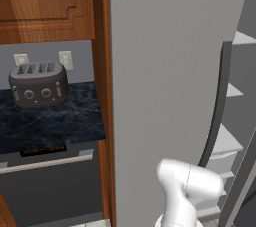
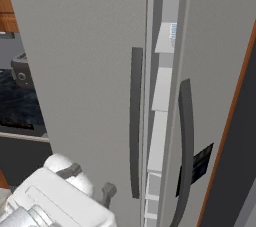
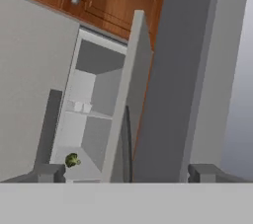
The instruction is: Open the freezer door, pick up the ice cube tray from the freezer, and place it on the dining counter.
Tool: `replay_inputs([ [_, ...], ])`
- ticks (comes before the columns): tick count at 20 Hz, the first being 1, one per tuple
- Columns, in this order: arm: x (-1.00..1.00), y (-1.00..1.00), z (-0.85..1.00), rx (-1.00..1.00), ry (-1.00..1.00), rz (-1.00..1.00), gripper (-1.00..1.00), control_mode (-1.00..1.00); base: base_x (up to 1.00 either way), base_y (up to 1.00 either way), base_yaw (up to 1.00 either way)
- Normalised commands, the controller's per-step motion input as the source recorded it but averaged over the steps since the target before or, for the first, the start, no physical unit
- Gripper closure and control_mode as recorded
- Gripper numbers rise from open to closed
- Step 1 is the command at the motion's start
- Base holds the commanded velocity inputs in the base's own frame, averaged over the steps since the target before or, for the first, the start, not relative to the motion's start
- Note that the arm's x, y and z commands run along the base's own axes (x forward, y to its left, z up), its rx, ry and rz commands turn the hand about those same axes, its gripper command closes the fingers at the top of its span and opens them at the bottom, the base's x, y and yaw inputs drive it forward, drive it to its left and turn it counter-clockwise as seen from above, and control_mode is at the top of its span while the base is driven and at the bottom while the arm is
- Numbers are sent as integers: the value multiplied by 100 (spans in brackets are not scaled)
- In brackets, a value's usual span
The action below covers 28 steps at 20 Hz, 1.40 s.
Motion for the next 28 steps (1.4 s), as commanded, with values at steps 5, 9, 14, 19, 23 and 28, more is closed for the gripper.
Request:
replay_inputs([
  [5, 76, 100, 19, -9, 0, -19, -100, -100, 0, 0, 0],
  [9, 99, 93, 12, -5, 0, -21, -100, -100, 0, 0, 0],
  [14, 100, 37, 0, 0, 0, -17, -100, -100, 0, 0, 0],
  [19, 100, 1, 0, 1, 0, -27, -100, -100, 0, 0, 0],
  [23, 100, -9, -12, 9, 0, -26, -100, -100, 0, 0, 0],
  [28, 95, -36, -33, 11, -3, -16, -100, -100, 0, 0, 0],
])
